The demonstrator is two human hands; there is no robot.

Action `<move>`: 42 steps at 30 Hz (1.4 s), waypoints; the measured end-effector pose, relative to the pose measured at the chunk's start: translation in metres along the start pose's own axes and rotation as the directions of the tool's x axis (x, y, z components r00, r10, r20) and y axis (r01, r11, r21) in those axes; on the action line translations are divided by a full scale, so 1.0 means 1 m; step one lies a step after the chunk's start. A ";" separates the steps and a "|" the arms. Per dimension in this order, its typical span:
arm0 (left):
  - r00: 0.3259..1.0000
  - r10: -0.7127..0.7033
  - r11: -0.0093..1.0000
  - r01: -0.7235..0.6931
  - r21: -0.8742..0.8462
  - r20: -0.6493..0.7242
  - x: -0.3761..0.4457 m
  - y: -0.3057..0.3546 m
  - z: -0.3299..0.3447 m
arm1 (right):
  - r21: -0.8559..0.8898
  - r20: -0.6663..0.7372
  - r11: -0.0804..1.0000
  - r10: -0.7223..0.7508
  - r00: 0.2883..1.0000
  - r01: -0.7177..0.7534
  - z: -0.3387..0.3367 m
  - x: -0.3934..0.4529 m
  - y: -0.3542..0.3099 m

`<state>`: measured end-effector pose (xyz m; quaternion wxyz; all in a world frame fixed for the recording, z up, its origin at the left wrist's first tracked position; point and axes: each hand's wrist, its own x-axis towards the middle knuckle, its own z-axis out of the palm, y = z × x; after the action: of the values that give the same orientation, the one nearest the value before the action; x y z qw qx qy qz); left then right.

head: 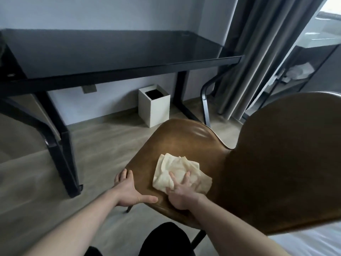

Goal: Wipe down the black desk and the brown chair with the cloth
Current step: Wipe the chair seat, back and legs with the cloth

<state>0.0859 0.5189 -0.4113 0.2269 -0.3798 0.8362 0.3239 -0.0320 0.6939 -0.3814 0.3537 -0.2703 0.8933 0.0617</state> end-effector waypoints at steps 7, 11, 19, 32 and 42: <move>1.000 -0.002 1.000 0.002 -0.006 0.011 0.000 -0.001 -0.003 | 0.110 -0.126 0.994 -0.014 0.992 0.028 0.000 0.067 -0.012; 1.000 0.007 1.000 -0.007 -0.014 0.010 0.008 0.000 -0.005 | 0.043 -0.288 0.997 -0.056 0.956 0.072 -0.023 0.116 -0.029; 1.000 0.031 0.999 -0.031 -0.012 0.006 0.019 -0.005 -0.001 | 0.001 -0.310 0.998 -0.065 0.949 0.069 -0.053 0.154 -0.044; 1.000 -0.024 1.000 0.024 -0.012 0.012 -0.007 0.005 -0.004 | 0.053 -0.221 0.995 -0.068 0.973 0.082 0.037 0.053 0.006; 0.999 -0.016 1.000 0.017 -0.019 0.029 -0.007 0.002 -0.002 | 0.348 -0.182 0.919 0.261 0.948 -0.186 0.005 0.079 0.041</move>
<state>0.0883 0.5219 -0.4045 0.2380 -0.3841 0.8265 0.3356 -0.0984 0.6952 -0.4409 0.2810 -0.1090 0.9503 -0.0778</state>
